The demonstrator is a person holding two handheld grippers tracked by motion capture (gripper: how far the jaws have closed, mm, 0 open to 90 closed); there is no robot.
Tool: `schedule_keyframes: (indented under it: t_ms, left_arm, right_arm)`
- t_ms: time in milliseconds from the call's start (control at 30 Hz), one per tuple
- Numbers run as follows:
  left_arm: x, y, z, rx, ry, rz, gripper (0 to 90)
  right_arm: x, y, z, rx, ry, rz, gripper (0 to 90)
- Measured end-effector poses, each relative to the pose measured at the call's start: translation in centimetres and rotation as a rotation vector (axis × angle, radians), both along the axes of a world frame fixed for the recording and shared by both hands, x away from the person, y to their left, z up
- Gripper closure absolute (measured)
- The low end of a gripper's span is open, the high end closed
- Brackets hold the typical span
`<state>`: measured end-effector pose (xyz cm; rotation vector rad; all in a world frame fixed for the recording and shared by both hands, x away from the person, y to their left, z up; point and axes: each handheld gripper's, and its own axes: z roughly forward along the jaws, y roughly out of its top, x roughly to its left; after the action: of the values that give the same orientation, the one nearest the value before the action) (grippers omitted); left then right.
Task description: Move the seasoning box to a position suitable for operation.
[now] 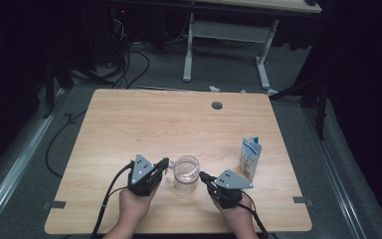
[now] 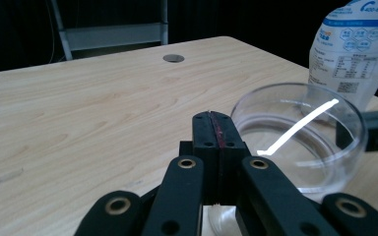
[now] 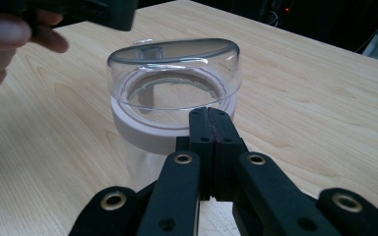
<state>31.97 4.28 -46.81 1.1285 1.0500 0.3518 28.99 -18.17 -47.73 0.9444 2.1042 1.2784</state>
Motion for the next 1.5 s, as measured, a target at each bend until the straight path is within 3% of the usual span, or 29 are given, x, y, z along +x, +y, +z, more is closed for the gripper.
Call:
schedule_keyframes:
  t_ms: [233, 467, 1067, 1500]
  left_arm:
    - [-2.1, -0.1, -2.0, 0.024, 0.034, -0.035, 89.0]
    - [-2.9, -0.8, -2.6, 0.013, 0.043, -0.062, 88.0]
    - [-3.8, -2.2, -2.3, -0.043, 0.054, -0.103, 86.5]
    - [-3.9, -2.8, -1.9, -0.018, 0.044, -0.119, 89.9]
  right_arm:
    - [-0.1, 0.1, 0.2, 0.008, -0.008, 0.006, 89.9]
    - [-0.3, 0.2, 0.5, 0.016, -0.018, 0.006, 89.9]
    - [-0.3, 0.3, 0.7, 0.029, -0.022, 0.005, 90.0]
    - [-0.4, 0.3, 0.7, 0.031, -0.024, 0.006, 90.0]
